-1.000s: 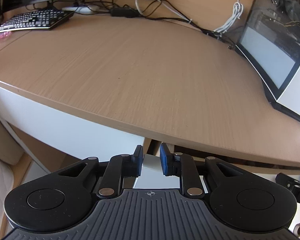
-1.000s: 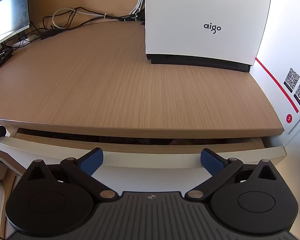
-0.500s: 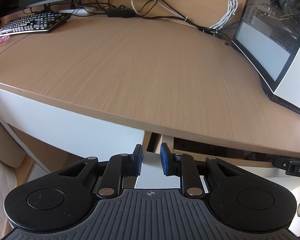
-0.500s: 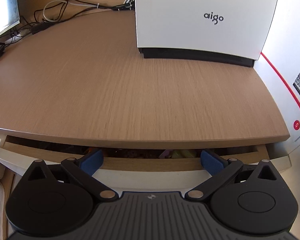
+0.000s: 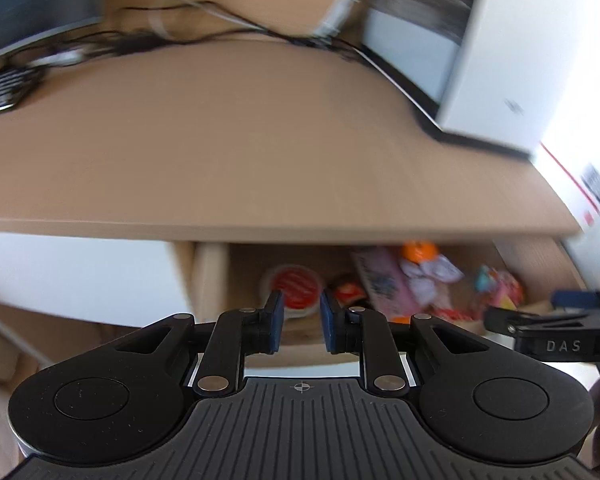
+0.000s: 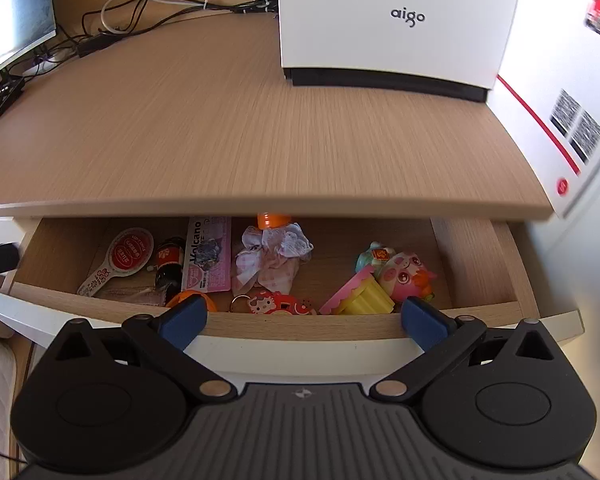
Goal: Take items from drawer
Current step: 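Grasp the keychain figure with the left tool while the right tool grasps the orange pumpkin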
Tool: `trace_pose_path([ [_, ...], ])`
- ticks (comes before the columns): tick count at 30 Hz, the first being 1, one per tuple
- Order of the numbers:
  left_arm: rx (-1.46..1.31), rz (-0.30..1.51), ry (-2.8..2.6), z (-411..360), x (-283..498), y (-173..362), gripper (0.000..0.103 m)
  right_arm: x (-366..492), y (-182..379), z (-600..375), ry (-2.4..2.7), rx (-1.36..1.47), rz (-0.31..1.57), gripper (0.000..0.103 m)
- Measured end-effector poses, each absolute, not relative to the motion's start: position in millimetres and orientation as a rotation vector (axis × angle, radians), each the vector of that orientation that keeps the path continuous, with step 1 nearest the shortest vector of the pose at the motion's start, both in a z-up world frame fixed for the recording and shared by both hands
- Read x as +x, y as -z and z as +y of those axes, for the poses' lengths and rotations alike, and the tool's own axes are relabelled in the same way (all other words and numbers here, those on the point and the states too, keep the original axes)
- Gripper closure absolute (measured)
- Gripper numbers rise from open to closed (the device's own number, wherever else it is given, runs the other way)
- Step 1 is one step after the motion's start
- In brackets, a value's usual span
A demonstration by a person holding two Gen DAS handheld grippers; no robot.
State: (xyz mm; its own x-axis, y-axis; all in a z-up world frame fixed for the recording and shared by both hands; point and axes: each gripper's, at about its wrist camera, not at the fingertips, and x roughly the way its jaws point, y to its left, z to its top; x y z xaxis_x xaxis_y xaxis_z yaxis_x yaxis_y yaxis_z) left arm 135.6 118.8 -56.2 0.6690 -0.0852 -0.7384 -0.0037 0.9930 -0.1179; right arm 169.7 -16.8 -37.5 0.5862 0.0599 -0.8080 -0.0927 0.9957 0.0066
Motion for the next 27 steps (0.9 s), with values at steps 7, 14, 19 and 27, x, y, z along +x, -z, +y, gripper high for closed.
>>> trace_pose_path([
  [7,-0.022,0.944,0.141,92,120,77,0.081,136,34,-20,-0.09,-0.031,0.974,0.0],
  [14,-0.023,0.958,0.277,88,92,79,0.085,104,34,-17,-0.055,-0.039,0.997,0.0],
  [19,-0.045,1.04,0.393,81,91,80,0.085,87,31,-17,-0.06,-0.045,1.051,0.0],
  [27,-0.109,1.088,0.453,73,99,67,0.082,78,22,-39,-0.122,-0.015,1.099,0.002],
])
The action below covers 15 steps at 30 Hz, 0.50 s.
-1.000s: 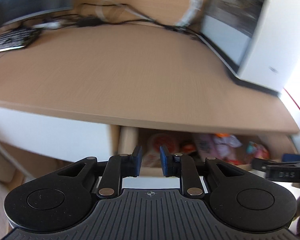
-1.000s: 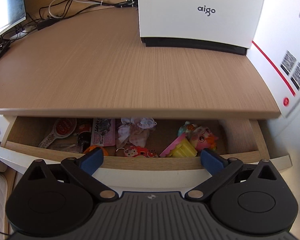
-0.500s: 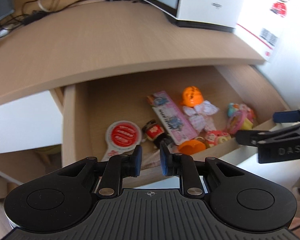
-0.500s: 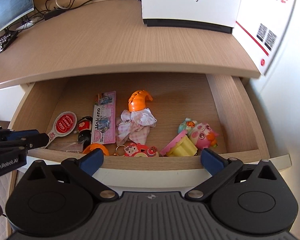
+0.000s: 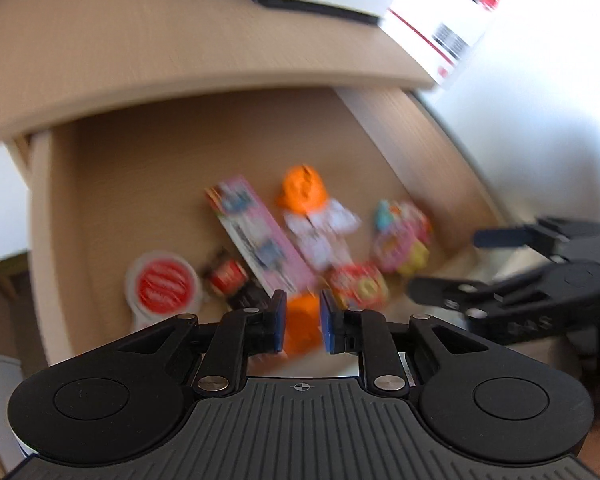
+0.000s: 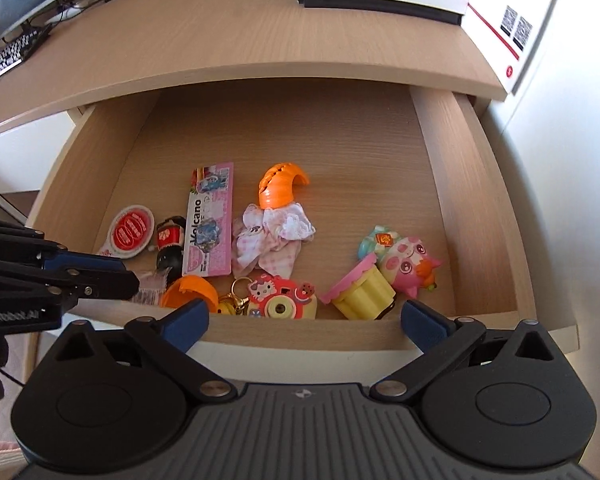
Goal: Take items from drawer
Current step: 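Grasp the keychain figure with the left tool while the right tool grasps the orange pumpkin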
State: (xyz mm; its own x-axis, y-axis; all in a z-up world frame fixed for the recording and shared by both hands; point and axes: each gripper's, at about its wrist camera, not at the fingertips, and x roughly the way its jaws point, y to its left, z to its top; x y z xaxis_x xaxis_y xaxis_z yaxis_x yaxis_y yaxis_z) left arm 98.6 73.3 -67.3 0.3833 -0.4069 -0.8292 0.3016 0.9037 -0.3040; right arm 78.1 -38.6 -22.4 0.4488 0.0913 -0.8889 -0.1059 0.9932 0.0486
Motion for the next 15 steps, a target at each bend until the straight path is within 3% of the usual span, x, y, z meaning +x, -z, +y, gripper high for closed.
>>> trace_pose_path([
  [6,-0.208,1.18,0.226,82,142,79,0.082,85,5,-54,-0.148,0.011,1.042,0.002],
  [11,0.093,1.295,0.29,83,154,89,0.082,94,0,-61,-0.157,0.04,1.013,0.002],
  [15,0.15,1.372,0.378,73,157,108,0.082,107,9,-64,-0.155,0.075,1.043,0.002],
])
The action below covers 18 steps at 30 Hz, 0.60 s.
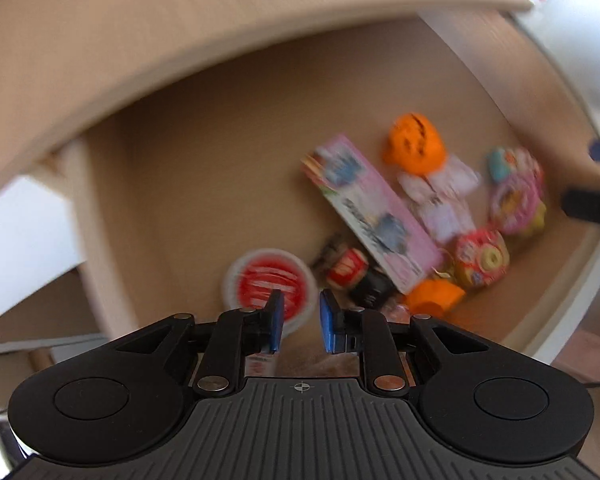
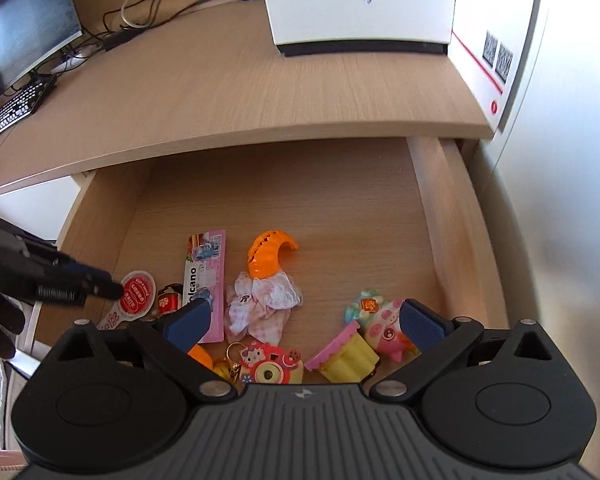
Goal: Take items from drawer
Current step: 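Grasp the keychain figure with the left tool while the right tool grasps the orange pumpkin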
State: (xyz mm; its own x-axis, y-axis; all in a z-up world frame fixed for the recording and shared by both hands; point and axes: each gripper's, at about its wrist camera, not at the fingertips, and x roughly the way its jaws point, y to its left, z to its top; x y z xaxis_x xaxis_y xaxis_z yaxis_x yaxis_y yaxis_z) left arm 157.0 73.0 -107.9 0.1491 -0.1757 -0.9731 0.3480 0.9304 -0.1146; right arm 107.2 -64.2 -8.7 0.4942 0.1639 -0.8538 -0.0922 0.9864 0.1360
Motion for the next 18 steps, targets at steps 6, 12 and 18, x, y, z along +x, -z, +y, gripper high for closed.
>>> trace_pose_path([
  [6,-0.132,1.445,0.333,69,173,129,0.082,116,14,-68,-0.148,0.094,1.052,0.002],
  [12,-0.016,1.478,0.222,51,186,147,0.065,121,20,-74,-0.119,0.107,1.077,0.002],
  [18,0.113,1.481,0.25,33,179,149,0.065,129,21,-76,-0.106,0.068,1.054,0.002],
])
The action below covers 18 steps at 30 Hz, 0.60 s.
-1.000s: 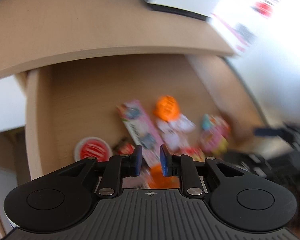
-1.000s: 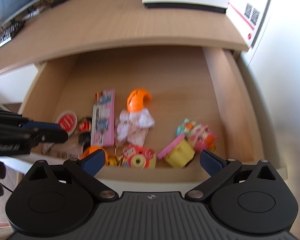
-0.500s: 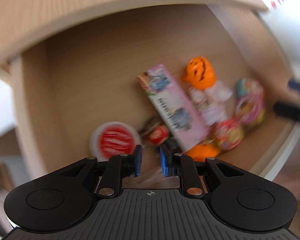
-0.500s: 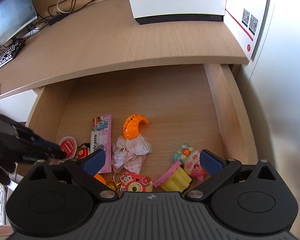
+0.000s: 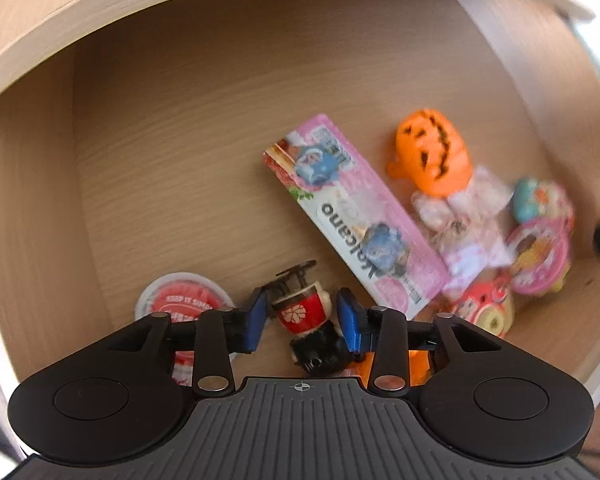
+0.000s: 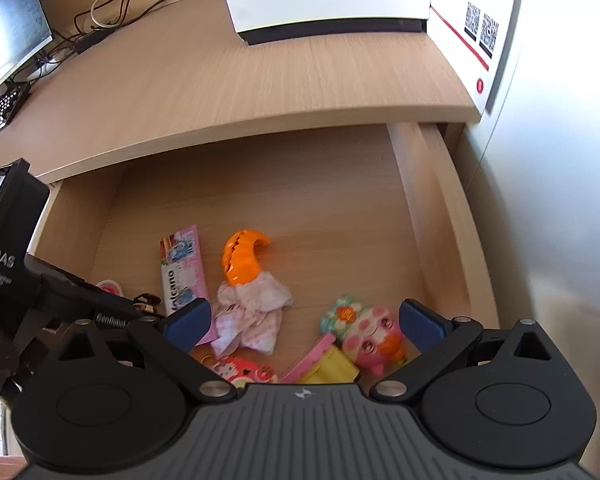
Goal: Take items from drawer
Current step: 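Grasp the keychain figure with the left tool while the right tool grasps the orange pumpkin, then place the orange pumpkin on the desk with the right tool while the left tool carries the figure there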
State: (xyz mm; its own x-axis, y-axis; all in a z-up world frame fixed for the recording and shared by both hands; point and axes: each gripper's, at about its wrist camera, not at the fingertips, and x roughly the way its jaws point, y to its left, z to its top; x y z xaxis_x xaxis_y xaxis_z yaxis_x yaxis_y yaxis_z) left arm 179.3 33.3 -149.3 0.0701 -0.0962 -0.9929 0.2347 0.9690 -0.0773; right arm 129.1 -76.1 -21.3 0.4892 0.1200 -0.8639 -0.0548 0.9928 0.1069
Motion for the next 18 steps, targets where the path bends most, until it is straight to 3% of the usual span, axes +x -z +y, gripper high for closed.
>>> trace_pose_path([
  [7,0.033,1.428,0.308,54,153,117,0.069,187,41,-48,-0.216,0.035,1.105,0.007],
  [13,-0.037,1.23,0.219,71,120,71,0.069,220,81,-4,-0.31,-0.091,1.218,0.036],
  [15,-0.054,1.169,0.223,77,109,59,0.069,222,89,3,-0.315,-0.125,1.254,0.068],
  [16,-0.061,1.139,0.232,81,106,51,0.069,221,90,4,-0.317,-0.128,1.264,0.073],
  [18,-0.079,1.082,0.258,91,112,32,0.069,213,81,2,-0.319,-0.12,1.251,0.073],
])
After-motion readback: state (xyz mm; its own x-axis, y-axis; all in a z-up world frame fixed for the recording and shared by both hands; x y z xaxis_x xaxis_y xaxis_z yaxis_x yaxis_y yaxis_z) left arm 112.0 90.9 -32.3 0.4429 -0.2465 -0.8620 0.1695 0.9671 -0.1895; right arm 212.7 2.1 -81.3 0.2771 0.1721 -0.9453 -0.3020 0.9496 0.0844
